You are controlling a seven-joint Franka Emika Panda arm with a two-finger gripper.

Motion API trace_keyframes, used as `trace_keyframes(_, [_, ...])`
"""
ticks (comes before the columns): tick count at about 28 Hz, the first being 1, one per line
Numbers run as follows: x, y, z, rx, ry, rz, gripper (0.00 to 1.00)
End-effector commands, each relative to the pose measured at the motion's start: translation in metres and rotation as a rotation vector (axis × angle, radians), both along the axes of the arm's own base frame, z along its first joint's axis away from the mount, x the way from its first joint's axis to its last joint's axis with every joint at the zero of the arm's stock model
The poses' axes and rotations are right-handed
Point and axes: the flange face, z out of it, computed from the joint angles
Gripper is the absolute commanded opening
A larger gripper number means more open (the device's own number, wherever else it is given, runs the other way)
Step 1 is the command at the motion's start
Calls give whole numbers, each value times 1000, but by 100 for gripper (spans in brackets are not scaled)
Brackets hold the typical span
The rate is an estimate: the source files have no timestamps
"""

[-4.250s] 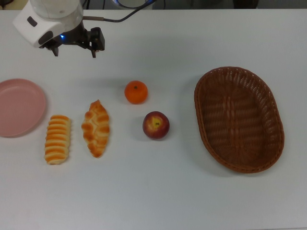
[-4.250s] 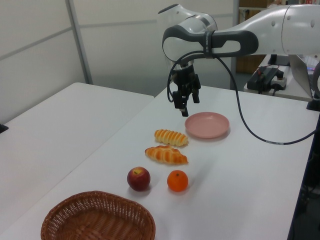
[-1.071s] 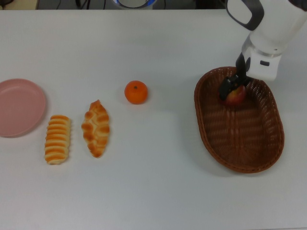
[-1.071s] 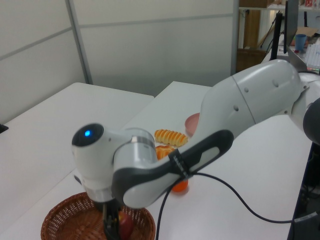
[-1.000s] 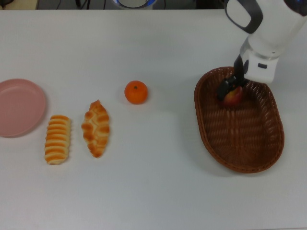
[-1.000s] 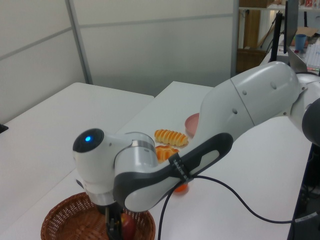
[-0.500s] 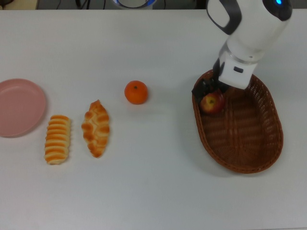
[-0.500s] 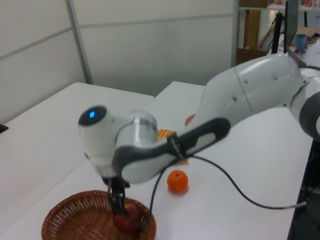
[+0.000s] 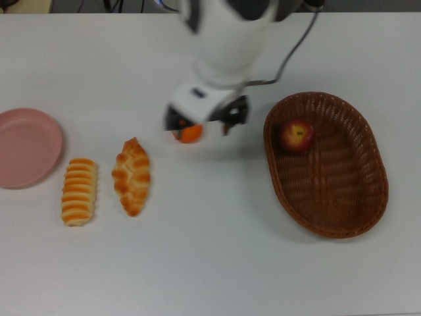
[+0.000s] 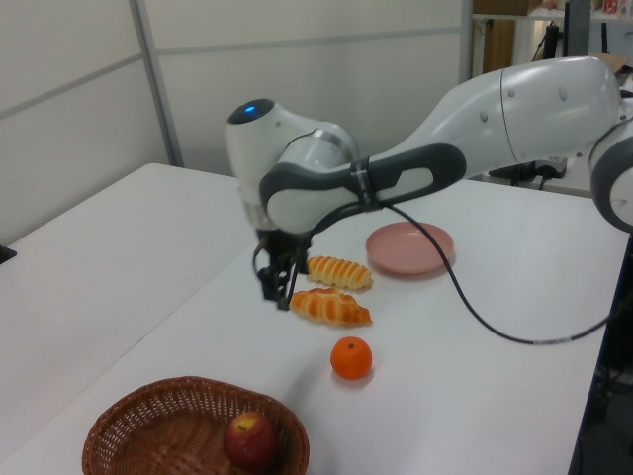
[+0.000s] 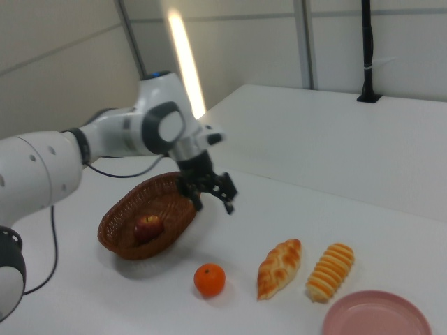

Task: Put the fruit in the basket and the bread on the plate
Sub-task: 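Move the gripper to the braided bread roll and grasp it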

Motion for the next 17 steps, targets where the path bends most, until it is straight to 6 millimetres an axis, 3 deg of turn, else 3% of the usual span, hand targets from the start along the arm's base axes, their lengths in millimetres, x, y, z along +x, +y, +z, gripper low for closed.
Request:
trace_keyframes(1, [3, -57, -30, -36, 56, -56, 100])
trace_keyframes(4, [7, -84, -64, -84, 95, -67, 100])
trace_keyframes(9, [15, -111, -108, -149, 125, -58, 100])
trace_keyframes(13, [20, -125, -126, -150, 113, -61, 100])
trace_keyframes(17, [22, -125, -133, -146, 103, -53, 100])
